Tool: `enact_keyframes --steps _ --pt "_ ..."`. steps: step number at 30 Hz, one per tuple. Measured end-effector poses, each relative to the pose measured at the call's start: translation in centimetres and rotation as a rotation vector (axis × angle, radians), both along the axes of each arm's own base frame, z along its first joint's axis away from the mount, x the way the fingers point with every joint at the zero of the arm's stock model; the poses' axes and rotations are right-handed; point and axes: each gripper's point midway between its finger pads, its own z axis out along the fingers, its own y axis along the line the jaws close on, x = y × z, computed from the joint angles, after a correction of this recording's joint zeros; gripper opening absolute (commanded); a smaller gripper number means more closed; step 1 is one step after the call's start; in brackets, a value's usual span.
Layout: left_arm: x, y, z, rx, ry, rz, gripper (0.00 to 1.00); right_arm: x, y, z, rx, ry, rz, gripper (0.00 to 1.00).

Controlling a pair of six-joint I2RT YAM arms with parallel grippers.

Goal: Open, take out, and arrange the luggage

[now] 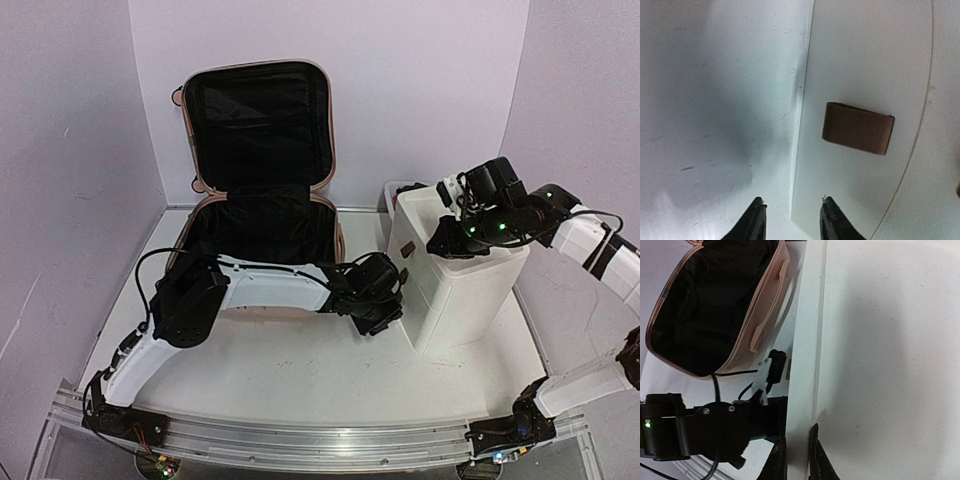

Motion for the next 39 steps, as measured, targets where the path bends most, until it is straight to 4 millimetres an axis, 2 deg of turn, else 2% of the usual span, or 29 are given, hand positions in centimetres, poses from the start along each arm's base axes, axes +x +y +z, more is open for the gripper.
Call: enact_keyframes --steps 1,3,5,7,9,11,12,13,16,18,20,22,25,29,34,39 --pt "0.0 1.0 0.2 0.011 -0.011 -0.006 0.46 0.0 -0.2 0.0 -0.015 -0.007 -0.013 0.02" --pt "-0.1 2.6 1.5 0.027 -0.043 -0.029 0.52 -0.1 -0.5 0.0 -0.042 -0.015 -0.030 0.15" --pt "0.0 4.3 4.5 0.024 -0.103 -0.042 0.56 -0.4 -1.1 0.1 -0.069 -0.018 -0.041 0.32" --pt "0.4 6.4 8.9 0.008 -0.195 -0.047 0.61 -0.9 -1.9 -0.1 -0.107 -0.002 -0.050 0.49" --pt "1.0 8.5 14.4 -0.026 -0.315 -0.050 0.67 -1.5 -3.0 0.1 -0.155 0.022 -0.051 0.66" --pt "1.7 10.7 20.2 -0.063 -0.453 -0.051 0.81 -2.2 -3.9 1.3 -0.183 0.036 -0.052 0.85" --pt "2.1 12.4 24.1 -0.089 -0.550 -0.047 0.88 -2.5 -4.2 2.3 -0.190 0.031 -0.043 0.90" --pt "2.2 13.6 26.7 -0.098 -0.622 -0.050 0.96 -2.7 -4.3 3.2 -0.182 0.025 -0.044 0.96" --pt "2.7 18.9 34.7 -0.091 -0.856 -0.020 0.99 -3.5 -4.8 7.4 -0.172 -0.030 -0.015 0.98" --pt "2.8 22.6 38.8 -0.043 -1.001 0.011 0.99 -4.3 -5.3 10.7 -0.165 -0.085 0.004 0.98" --pt "2.6 26.0 41.9 0.037 -1.134 0.036 1.00 -5.1 -6.1 14.0 -0.164 -0.146 0.015 0.98" --pt "2.0 28.5 44.6 0.117 -1.241 0.047 0.99 -6.1 -7.3 17.5 -0.161 -0.233 0.007 0.98" --pt "0.9 32.0 48.8 0.245 -1.385 0.068 0.99 -8.3 -9.5 20.5 -0.157 -0.317 -0.014 0.98" --pt "-0.7 36.1 53.4 0.369 -1.499 0.085 1.00 -9.6 -10.9 25.0 -0.099 -0.447 -0.056 0.98" --pt "-3.1 41.2 57.1 0.464 -1.575 0.131 1.00 -9.3 -11.3 27.6 -0.048 -0.508 -0.108 0.98" --pt "-5.4 45.0 59.9 0.466 -1.633 0.184 1.00 -8.8 -11.2 27.0 -0.051 -0.483 -0.129 0.98"
